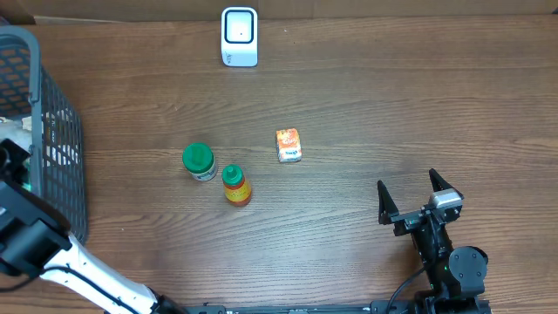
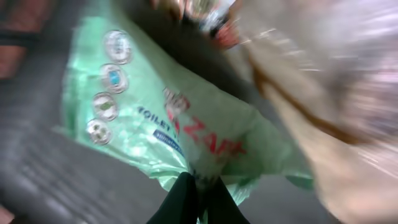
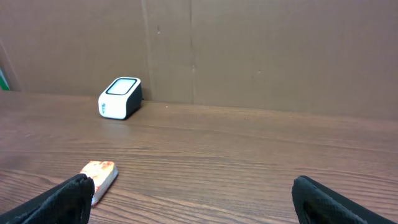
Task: Scan the item barcode
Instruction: 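Reach into the basket and grasp the green tissue-wipes pack with the left gripper, then place the green wipes pack on top of the orange packet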
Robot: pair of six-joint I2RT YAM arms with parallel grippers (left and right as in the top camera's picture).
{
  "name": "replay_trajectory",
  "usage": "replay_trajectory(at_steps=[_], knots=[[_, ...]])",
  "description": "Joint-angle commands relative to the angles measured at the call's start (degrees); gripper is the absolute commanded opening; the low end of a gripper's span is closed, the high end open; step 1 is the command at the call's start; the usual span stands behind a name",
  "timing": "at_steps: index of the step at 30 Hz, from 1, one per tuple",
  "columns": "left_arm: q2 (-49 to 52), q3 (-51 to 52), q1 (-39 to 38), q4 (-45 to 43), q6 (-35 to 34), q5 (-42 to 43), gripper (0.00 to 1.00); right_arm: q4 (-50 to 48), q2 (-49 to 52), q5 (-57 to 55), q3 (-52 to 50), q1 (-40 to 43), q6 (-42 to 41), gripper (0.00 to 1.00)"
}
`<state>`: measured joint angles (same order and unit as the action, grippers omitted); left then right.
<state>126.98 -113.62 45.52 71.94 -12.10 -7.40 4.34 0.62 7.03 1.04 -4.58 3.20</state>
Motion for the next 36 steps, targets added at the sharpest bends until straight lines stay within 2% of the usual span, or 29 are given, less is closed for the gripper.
replay_trajectory(at_steps=[1, 10, 15, 21, 23, 30, 36], knots=[[-13.2, -2.6, 0.4, -1.0, -2.5, 5.7, 0.04, -0.2, -0.5, -0.6, -0.6, 0.2, -0.2, 1.0], [-31.5, -2.6, -1.2, -6.1, -2.5, 20.7, 0.04, -0.2, -0.5, -0.6, -0.6, 0.2, -0.2, 1.0], [-39.5, -2.6, -7.6, -7.5, -2.5, 22.3, 0.04, -0.2, -0.5, -0.6, -0.6, 0.2, -0.2, 1.0], [-42.9, -2.6, -24.4, -5.1, 1.0, 21.4, 0.04, -0.2, -0.5, -0.6, -0.6, 0.2, -0.2, 1.0], [-41.8, -2.5, -34.1, -3.2, 1.5, 18.5, 0.04, -0.2, -0.5, -0.5, -0.6, 0.2, -0.2, 1.0], [-35.4, -2.4, -56.6, -2.7, 1.8, 10.0, 0.04, -0.2, -0.5, -0.6, -0.6, 0.2, -0.2, 1.0], [-27.2, -2.4, -68.2, -4.4, 1.7, 3.7, 0.04, -0.2, -0.5, -0.6, -0.6, 0.2, -0.2, 1.0]])
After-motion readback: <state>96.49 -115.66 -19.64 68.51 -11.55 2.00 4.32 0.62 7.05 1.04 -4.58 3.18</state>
